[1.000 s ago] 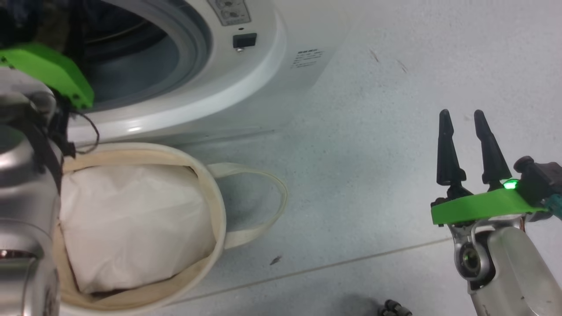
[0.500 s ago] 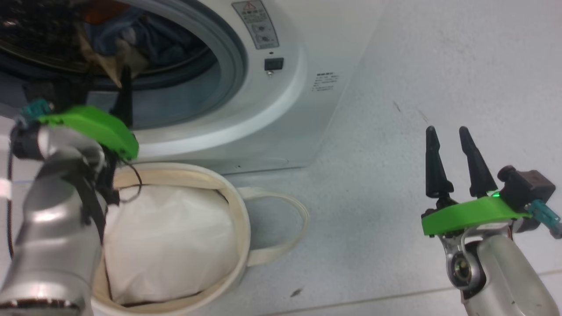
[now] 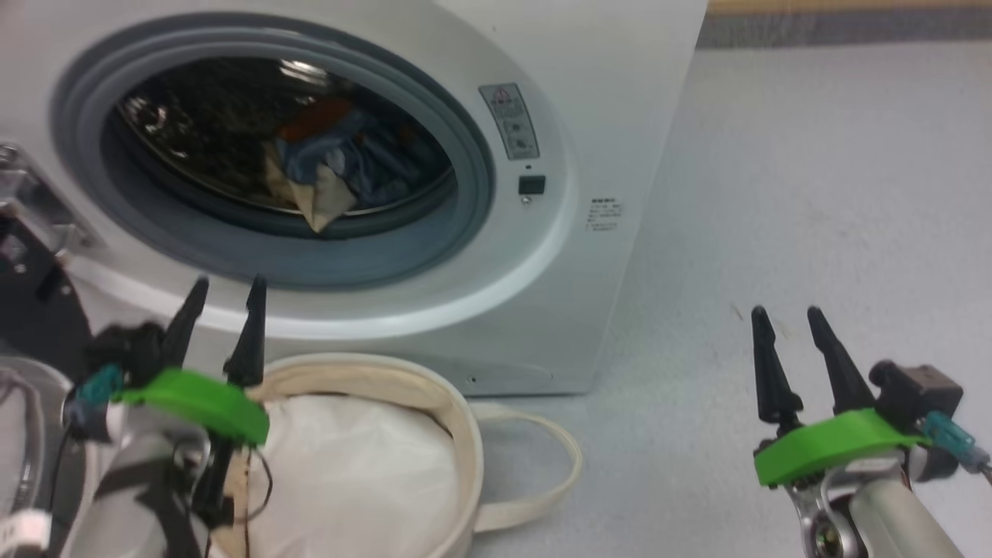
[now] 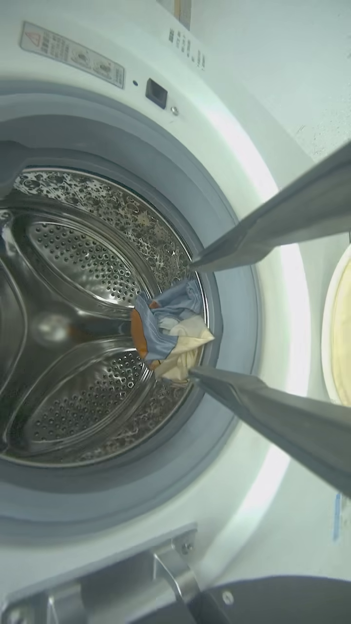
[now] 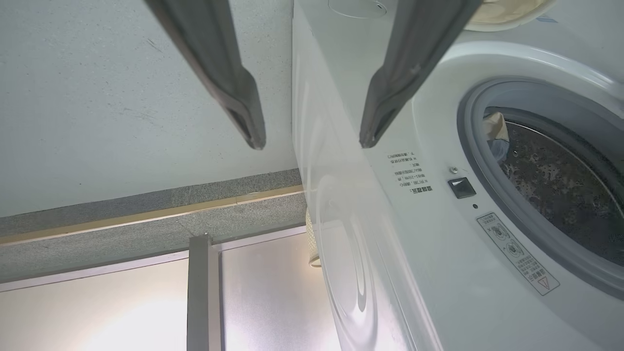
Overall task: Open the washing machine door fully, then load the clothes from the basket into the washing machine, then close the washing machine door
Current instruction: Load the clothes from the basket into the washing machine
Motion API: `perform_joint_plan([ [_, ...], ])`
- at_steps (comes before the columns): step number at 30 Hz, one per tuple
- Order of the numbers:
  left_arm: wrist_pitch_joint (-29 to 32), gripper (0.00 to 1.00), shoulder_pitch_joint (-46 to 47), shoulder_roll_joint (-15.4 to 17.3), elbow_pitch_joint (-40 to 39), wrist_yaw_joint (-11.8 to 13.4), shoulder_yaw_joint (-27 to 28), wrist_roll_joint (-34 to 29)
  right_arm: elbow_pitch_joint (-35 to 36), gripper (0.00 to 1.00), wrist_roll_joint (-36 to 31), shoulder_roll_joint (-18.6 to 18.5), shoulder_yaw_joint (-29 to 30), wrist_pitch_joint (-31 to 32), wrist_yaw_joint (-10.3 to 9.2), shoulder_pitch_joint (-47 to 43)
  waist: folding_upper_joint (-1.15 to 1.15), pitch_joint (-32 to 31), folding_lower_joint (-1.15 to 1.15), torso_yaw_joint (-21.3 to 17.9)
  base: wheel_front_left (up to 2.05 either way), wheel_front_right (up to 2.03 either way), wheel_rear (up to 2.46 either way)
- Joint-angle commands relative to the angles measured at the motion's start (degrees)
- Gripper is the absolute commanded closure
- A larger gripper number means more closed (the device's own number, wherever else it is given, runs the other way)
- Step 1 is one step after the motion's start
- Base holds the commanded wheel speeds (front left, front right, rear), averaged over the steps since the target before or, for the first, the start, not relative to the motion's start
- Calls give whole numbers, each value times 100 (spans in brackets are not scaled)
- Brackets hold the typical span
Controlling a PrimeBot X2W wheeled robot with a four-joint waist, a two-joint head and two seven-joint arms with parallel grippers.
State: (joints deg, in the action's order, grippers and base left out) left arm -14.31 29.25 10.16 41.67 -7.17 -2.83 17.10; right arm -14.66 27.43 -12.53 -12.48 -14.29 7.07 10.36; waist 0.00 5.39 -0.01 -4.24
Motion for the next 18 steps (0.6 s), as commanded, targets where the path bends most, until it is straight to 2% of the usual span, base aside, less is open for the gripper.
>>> perform_joint_plan([
  [1,-68,0,-28,276,-301,-30,208,78,142,0,53,-107,-124,-71,42,0,0,-293,1,156,0,0,0],
  [8,-68,0,-840,478,-977,-31,456,273,108,0,76,-187,-94,-71,42,-207,0,-550,1,299,0,0,0],
  [18,-69,0,-1142,497,-1182,-31,612,286,69,0,42,-216,124,-71,42,-293,0,-679,1,415,0,0,0],
])
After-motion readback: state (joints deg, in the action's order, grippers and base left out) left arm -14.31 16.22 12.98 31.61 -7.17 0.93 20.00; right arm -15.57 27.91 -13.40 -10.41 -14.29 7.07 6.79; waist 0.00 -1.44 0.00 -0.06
